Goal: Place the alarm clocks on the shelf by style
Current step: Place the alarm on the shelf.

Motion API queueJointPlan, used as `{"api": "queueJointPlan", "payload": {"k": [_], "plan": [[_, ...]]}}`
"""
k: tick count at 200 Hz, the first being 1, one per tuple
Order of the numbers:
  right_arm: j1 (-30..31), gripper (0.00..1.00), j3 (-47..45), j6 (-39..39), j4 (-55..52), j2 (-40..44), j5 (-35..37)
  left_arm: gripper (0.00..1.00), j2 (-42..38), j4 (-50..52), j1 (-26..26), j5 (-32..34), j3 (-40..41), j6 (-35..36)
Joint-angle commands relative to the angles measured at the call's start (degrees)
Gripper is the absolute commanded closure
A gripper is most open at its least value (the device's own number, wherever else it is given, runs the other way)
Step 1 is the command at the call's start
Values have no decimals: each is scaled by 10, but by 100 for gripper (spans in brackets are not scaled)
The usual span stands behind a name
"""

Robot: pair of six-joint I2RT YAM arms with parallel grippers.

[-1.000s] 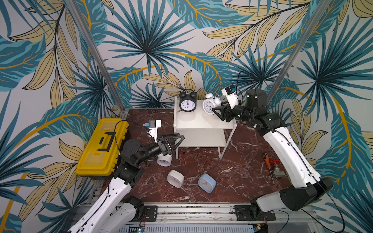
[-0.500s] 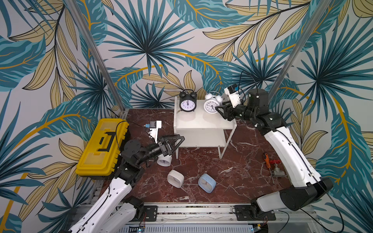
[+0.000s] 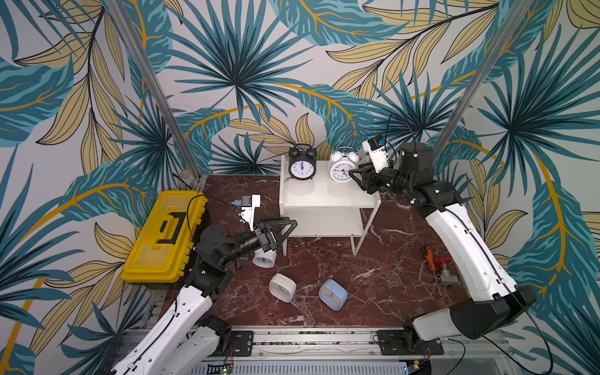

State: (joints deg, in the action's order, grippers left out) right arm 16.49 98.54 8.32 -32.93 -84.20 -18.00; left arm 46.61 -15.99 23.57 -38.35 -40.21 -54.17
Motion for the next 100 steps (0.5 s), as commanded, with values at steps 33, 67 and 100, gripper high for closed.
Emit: {"api": "queueJointPlan", "payload": {"k": [33,67,100], "plan": [[-2,46,-3,-15,-12,13,5,10,-9,42,-3,27,-5,31],[-2,36,-1,-32,-9,49,-1,5,-46,208,-3,179,-39,78],[-2,35,9,-53,-36,85,-19,0,-78,423,-17,395,-84,101]]}}
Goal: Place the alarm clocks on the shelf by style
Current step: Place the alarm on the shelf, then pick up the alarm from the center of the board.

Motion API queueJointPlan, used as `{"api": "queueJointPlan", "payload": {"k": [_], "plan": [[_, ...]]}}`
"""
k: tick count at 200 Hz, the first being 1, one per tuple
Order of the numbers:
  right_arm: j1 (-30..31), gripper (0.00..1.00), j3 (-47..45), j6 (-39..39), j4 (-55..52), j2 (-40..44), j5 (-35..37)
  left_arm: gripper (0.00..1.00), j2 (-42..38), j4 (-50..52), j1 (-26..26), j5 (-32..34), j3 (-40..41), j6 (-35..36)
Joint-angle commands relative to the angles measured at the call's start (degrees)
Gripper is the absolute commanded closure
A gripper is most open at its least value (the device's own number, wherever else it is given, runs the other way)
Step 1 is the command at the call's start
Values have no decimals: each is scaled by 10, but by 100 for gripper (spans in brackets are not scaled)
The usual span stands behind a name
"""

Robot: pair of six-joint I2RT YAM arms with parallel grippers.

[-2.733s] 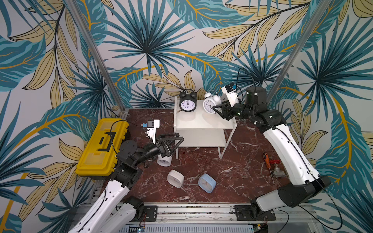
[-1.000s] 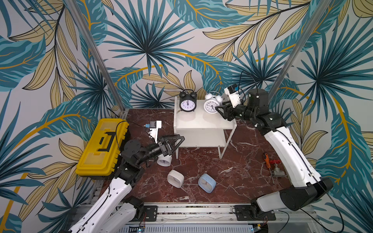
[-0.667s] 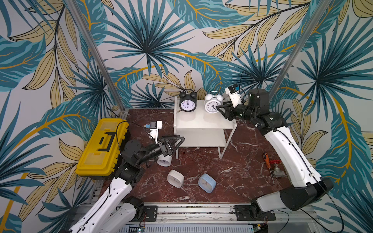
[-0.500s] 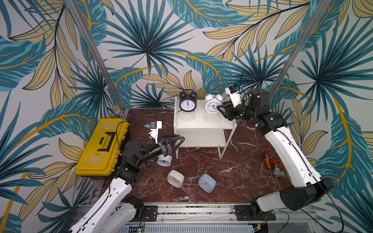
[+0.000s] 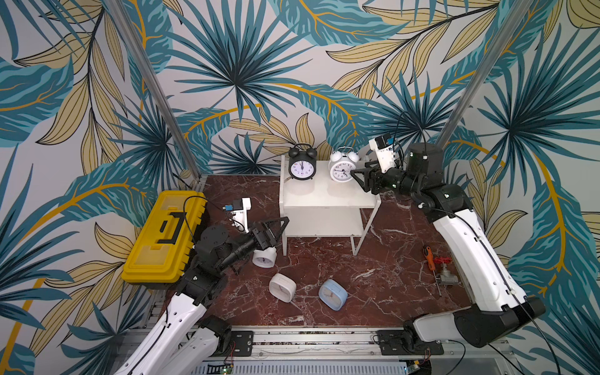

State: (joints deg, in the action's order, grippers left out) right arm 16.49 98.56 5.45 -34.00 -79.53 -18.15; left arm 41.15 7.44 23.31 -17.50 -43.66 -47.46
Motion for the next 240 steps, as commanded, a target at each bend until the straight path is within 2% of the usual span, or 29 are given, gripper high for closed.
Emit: {"api": "queueJointPlan", "payload": {"k": [1,16,33,45,62,88,115,147,187,240], "plan": [[-2,35,8,-25,-26,39,-18,0,-24,193,-16,192,-51,33],[1,35,-2,-39,-31,62,-26,0,-20,286,-34,270,-63,12],[9,35,-33,-61,-24,96,-40,0,-3,350,-65,292,-62,-14],[24,37,-61,-76,-16,121,-46,0,10,359,-89,270,-54,-24],[71,41,-101,-78,-19,152,-18,8,28,325,-112,216,-37,-21],[185,48,-156,-75,-39,176,73,20,67,264,-114,166,-28,-4],[289,52,-235,-123,-17,201,132,33,120,210,-114,123,-21,0],[407,53,-333,-186,33,227,194,40,168,221,-114,103,-13,-50],[482,56,-357,-204,42,191,235,47,200,249,-114,74,-22,-144],[514,58,-343,-192,69,136,239,59,238,263,-113,63,-31,-231]]}}
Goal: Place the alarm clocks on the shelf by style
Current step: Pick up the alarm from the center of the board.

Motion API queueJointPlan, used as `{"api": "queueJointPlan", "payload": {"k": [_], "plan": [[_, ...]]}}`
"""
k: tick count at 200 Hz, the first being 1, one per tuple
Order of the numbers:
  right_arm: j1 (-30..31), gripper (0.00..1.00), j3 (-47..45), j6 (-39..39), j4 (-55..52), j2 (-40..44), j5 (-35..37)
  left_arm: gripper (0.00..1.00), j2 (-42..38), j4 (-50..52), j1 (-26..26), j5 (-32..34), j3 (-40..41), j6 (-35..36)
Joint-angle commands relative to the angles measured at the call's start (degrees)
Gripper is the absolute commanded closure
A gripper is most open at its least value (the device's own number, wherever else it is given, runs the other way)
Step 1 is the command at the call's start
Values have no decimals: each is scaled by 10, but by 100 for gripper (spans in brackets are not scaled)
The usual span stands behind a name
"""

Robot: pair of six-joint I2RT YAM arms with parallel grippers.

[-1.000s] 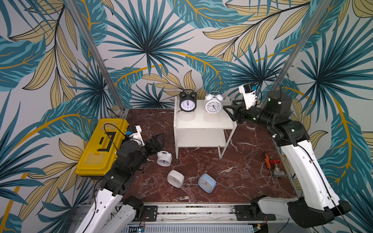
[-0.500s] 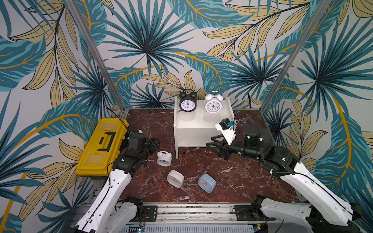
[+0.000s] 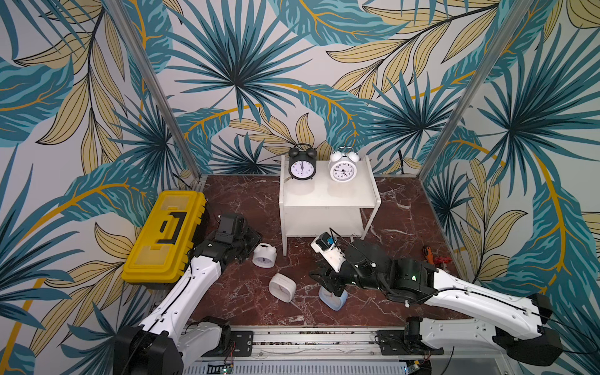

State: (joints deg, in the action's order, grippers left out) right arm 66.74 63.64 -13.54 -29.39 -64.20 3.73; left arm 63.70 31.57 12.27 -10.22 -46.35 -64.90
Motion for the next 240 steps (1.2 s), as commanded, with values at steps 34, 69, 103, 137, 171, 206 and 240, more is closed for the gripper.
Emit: {"api": "queueJointPlan", "payload": {"k": [34,69,103,137,171,206,240], "plan": [[20,58,10,5,27,-32,27,58,28,58,-3,-10,-21,-92],[22,58,14,9,27,-35,28,58,42,39,-3,-19,-13,-113],[22,58,19,7,19,-42,21,58,57,13,-2,-40,-6,-127],[23,58,25,6,12,-43,20,53,55,29,2,-33,-35,-129],[22,58,30,7,11,-47,22,52,58,42,2,-25,-50,-126],[22,58,32,5,11,-47,24,53,62,32,3,-26,-37,-134],[23,59,34,6,7,-48,25,55,80,7,3,-32,-31,-137]]}}
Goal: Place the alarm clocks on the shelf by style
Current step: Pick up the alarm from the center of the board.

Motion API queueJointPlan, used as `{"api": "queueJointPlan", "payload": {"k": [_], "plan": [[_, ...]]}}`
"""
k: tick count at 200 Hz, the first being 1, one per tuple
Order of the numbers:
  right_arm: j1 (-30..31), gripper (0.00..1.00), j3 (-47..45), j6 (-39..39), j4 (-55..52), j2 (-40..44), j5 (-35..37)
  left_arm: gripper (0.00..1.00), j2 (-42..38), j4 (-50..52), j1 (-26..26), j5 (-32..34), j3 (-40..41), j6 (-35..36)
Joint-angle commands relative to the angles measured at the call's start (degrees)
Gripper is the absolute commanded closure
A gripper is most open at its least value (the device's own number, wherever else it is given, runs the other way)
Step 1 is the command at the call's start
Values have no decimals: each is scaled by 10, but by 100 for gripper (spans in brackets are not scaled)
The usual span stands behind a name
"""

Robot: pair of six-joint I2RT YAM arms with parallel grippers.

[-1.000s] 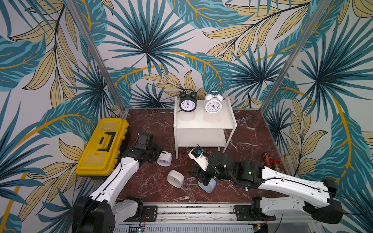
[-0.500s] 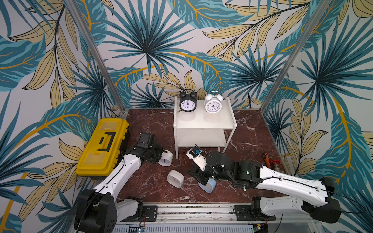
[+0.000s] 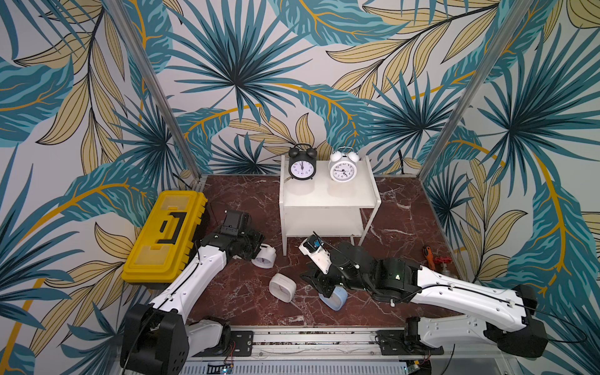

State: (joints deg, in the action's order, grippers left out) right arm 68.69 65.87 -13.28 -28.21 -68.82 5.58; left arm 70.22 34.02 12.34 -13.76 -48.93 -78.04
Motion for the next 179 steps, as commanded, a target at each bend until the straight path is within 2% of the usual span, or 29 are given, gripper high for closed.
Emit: {"api": "queueJointPlan", "payload": {"k": [1,69,111,154,179], "plan": [[3,59,12,3,-4,-2,6,56,16,-18,2,3,-6,-6],[5,59,0,-6,4,4,12,77,36,-37,2,-4,-1,3],[6,60,1,-4,11,-2,10,100,11,-11,2,-1,-2,20],[12,57,33,18,39,-50,1,100,-70,72,0,0,-33,47],[20,42,72,33,66,-96,6,100,-130,138,-6,7,-66,45]]}}
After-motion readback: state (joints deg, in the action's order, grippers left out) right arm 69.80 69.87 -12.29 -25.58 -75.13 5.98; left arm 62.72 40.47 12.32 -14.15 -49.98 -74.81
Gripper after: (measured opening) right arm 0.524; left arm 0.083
